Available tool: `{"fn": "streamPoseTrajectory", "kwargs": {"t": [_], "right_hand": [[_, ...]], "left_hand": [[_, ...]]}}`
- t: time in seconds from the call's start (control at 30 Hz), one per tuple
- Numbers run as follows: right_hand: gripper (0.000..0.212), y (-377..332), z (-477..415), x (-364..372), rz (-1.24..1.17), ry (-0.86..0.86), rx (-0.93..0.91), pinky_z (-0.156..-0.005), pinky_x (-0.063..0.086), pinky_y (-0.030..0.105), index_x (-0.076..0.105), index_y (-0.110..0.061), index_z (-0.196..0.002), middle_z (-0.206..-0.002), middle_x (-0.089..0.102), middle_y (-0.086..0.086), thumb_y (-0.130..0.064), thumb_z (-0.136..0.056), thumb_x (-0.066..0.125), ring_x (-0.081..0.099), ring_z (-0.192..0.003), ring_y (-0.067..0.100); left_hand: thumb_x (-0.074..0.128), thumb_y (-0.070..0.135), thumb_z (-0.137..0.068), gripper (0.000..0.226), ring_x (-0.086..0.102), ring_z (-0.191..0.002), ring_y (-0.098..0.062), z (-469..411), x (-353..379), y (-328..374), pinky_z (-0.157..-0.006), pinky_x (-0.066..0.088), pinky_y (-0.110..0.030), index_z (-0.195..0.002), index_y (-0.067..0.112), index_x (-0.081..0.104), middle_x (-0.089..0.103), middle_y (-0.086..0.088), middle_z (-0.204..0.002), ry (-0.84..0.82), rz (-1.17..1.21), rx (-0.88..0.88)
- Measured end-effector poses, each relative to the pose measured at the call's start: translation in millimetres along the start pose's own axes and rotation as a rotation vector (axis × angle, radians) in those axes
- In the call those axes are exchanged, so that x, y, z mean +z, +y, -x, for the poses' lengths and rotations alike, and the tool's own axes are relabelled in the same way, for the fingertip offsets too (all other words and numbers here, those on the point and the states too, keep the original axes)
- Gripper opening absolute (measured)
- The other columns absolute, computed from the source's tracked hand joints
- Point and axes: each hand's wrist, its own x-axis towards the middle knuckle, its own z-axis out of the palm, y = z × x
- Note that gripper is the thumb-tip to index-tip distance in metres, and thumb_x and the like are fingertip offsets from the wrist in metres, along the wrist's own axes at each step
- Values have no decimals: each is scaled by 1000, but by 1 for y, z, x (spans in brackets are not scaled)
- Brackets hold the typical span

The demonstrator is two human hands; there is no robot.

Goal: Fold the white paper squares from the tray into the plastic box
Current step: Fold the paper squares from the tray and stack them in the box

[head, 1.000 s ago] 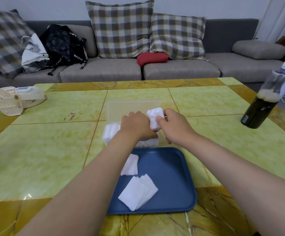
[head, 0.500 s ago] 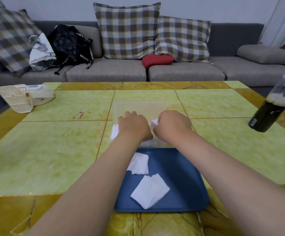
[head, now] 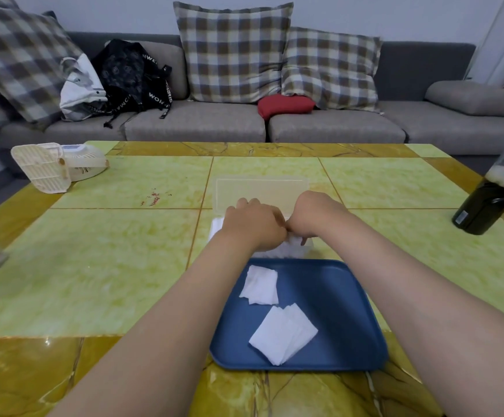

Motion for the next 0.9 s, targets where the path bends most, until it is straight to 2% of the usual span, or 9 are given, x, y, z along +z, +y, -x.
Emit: {"fn": "streamPoseTrajectory", "kwargs": {"t": [0.1, 0.17, 0.33, 0.47, 0.53, 0.63, 0.77, 0.83, 0.9], "right_hand": [[32, 2, -4, -2, 4, -63, 0, -80, 57, 31, 68, -14, -62, -61, 73, -3, -26, -91, 66, 65, -69, 13], [20, 2, -2, 0, 40, 0, 8, -66, 54, 28, 67, -14, -67, -78, 75, -1, -16, -87, 67, 68, -74, 18], [14, 5, 6, 11, 177, 171, -17, -48, 34, 25, 55, -16, -78, -75, 53, 0, -13, -90, 61, 54, -67, 19], [29, 23, -1, 10, -39, 136, -40, -54, 37, 27, 54, -17, -72, -71, 55, 0, -36, -94, 58, 54, -67, 23], [34, 37, -2, 8, -216, 174, -96, -53, 40, 30, 56, -14, -66, -68, 57, 2, -30, -96, 52, 56, -69, 27], [30, 55, 3, 12, -325, 254, -176, -84, 55, 39, 75, -11, -102, -109, 73, 6, -18, -97, 46, 66, -100, 29], [53, 62, 30, 28, -18, 130, -445, -122, 21, 43, 28, -17, -157, -165, 23, 5, -24, -105, 35, 20, -152, 24], [61, 63, 38, 35, 58, 17, -485, -125, 1, 44, 4, -17, -162, -169, -3, -1, -30, -106, 26, -7, -155, 15], [64, 65, 39, 40, 114, -40, -479, -125, -6, 46, -6, -18, -161, -168, -12, -2, -38, -107, 23, -15, -153, 11]], "left_hand": [[53, 47, -91, 37, 42, -122, -26, 8, -1, -7, -90, 33, -35, -126, 42, 60, 59, -2, -121, 28, 41, 52], [51, 46, -93, 38, 41, -123, -26, 15, 0, -9, -95, 34, -36, -130, 40, 59, 57, -1, -126, 33, 31, 77], [47, 47, -96, 46, 37, -128, -24, 30, 5, -11, -102, 32, -39, -141, 36, 49, 50, -1, -138, 33, -8, 129], [46, 45, -99, 55, 27, -141, -23, 34, 12, -5, -113, 24, -37, -150, 27, 38, 38, 0, -154, 83, 31, 205], [42, 46, -101, 60, 14, -151, -19, 34, 16, -2, -121, 12, -35, -155, 23, 29, 22, 1, -164, 40, 40, 256], [33, 49, -103, 67, -2, -154, -13, 33, 27, 2, -124, -1, -36, -159, 18, 13, 3, 2, -168, -70, -41, 298], [34, 43, -104, 69, -5, -154, -13, 30, 32, 5, -124, -4, -35, -160, 15, 4, -2, 0, -168, -68, -41, 304], [38, 41, -103, 72, -6, -154, -14, 29, 31, 1, -124, -3, -35, -159, 15, 1, -4, -1, -167, -38, -39, 285], [41, 42, -101, 76, -9, -153, -15, 29, 32, -6, -124, -5, -34, -159, 15, -1, -7, -1, -167, -45, -75, 262]]}}
